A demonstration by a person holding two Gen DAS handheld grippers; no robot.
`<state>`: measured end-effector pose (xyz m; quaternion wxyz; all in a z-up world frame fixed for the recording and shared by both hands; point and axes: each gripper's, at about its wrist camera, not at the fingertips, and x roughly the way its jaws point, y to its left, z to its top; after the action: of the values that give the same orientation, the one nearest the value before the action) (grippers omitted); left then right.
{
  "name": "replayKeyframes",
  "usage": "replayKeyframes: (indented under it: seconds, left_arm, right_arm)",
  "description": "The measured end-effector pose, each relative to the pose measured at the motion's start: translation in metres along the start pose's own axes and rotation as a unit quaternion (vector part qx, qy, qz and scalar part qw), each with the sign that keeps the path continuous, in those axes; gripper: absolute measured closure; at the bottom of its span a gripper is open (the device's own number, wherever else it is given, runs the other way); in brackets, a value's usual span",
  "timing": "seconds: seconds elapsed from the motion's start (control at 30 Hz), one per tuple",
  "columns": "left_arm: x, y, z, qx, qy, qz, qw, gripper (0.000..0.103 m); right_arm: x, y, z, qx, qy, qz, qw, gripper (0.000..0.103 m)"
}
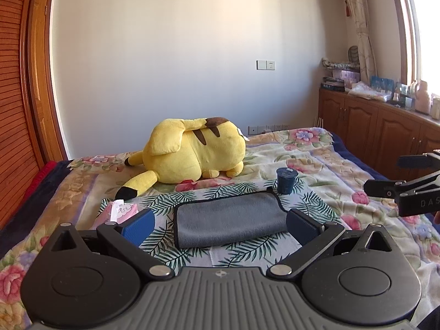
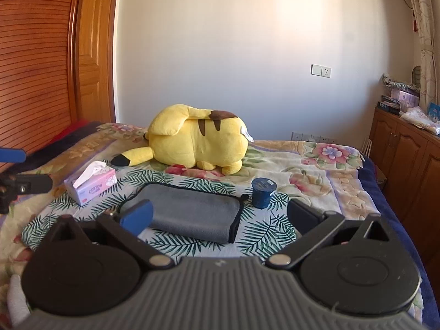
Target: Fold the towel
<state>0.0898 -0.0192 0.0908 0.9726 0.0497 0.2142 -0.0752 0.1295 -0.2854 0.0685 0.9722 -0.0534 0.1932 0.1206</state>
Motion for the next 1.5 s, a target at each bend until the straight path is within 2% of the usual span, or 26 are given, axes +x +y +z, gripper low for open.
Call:
replayKeyframes:
  seconds: [0.6, 1.5]
  left_arm:
    - [-0.032, -0.018, -0.045, 0.016, -0.012, 0.021, 0.9996, 0.016]
    - [-0.029, -0.007, -0.106, -0.006, 0.035, 0.03, 0.9989, 0.016]
  right_arm:
    - [-0.026, 0.021, -0.033, 0.014, 0.002, 0.008, 1.0, 0.0]
    - [-0.03, 0.039, -0.086, 0.009, 0.034, 0.001, 0.999, 0.0]
